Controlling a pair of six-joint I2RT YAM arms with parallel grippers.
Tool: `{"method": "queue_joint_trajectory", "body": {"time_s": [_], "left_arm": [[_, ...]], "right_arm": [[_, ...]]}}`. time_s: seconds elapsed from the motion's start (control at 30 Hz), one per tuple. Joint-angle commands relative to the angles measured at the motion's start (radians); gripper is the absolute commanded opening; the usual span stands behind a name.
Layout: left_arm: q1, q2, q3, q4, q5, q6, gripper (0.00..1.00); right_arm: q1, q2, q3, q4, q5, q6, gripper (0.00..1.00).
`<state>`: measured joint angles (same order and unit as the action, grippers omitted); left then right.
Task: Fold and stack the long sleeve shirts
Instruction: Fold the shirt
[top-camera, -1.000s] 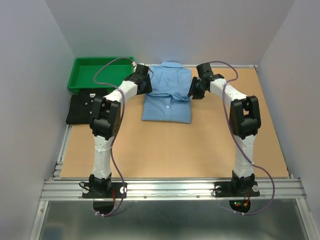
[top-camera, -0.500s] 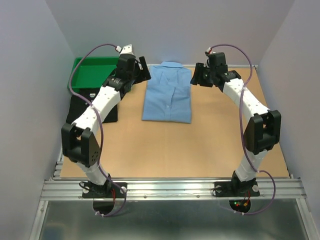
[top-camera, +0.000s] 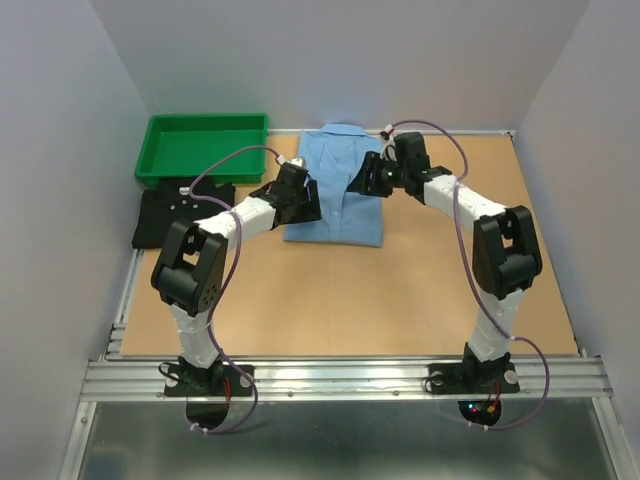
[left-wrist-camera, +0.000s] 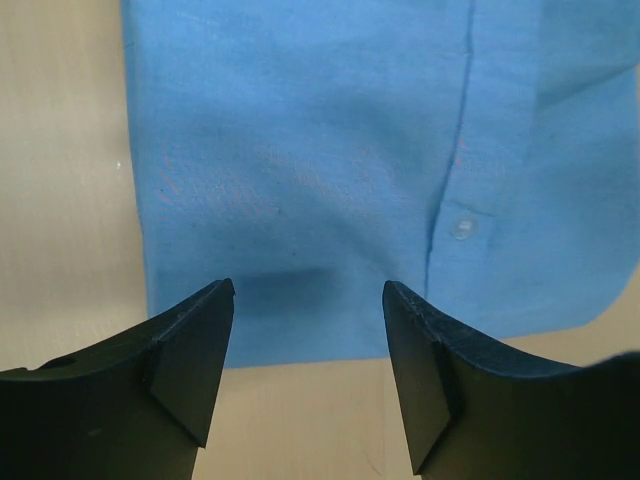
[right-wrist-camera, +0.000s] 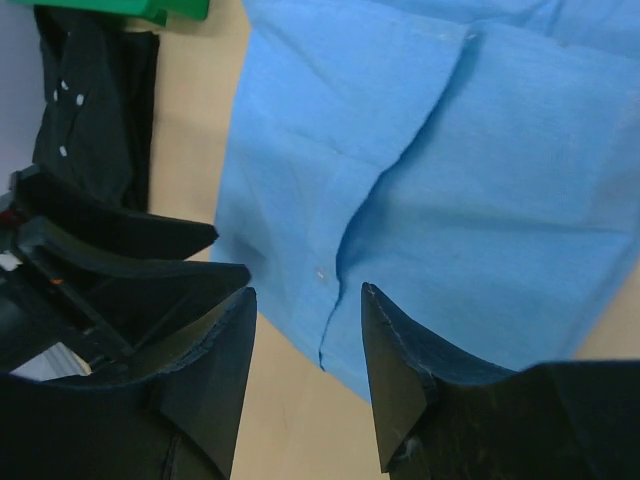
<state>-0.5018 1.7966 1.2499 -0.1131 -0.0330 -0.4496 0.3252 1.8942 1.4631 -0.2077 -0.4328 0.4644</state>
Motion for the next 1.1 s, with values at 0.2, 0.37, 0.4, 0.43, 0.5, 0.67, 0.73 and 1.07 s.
{"method": "queue_joint_trajectory", "body": {"time_s": [0.2, 0.37, 0.4, 0.43, 0.5, 0.67, 0.73, 1.07], "left_arm": [[0.003, 0.115, 0.013, 0.023, 0.028, 0.002, 0.72], [-0.007, 0.123, -0.036, -0.045, 0.077, 0.0, 0.71], [-0.01, 0.115, -0.047, -0.054, 0.079, 0.0, 0.71], [-0.017, 0.104, -0.062, -0.068, 0.079, -0.006, 0.69], [-0.032, 0.054, -0.13, -0.092, 0.085, -0.027, 0.68], [-0.079, -0.084, -0.326, -0.08, 0.102, -0.092, 0.68], [-0.105, -0.124, -0.368, -0.076, 0.108, -0.118, 0.68], [-0.122, -0.471, -0.507, 0.108, 0.104, -0.238, 0.65]], "right_arm": [[0.043, 0.18, 0.059, 0.198, -0.179, 0.132, 0.52], [0.043, 0.206, -0.065, 0.271, -0.164, 0.138, 0.52], [0.043, 0.206, -0.087, 0.272, -0.161, 0.134, 0.52], [0.043, 0.201, -0.137, 0.275, -0.156, 0.125, 0.52], [0.043, 0.186, -0.215, 0.28, -0.159, 0.111, 0.52], [0.043, 0.047, -0.351, 0.283, -0.141, 0.088, 0.52], [0.043, -0.009, -0.38, 0.283, -0.142, 0.08, 0.52], [0.152, -0.211, -0.458, 0.364, -0.218, 0.18, 0.56]]}}
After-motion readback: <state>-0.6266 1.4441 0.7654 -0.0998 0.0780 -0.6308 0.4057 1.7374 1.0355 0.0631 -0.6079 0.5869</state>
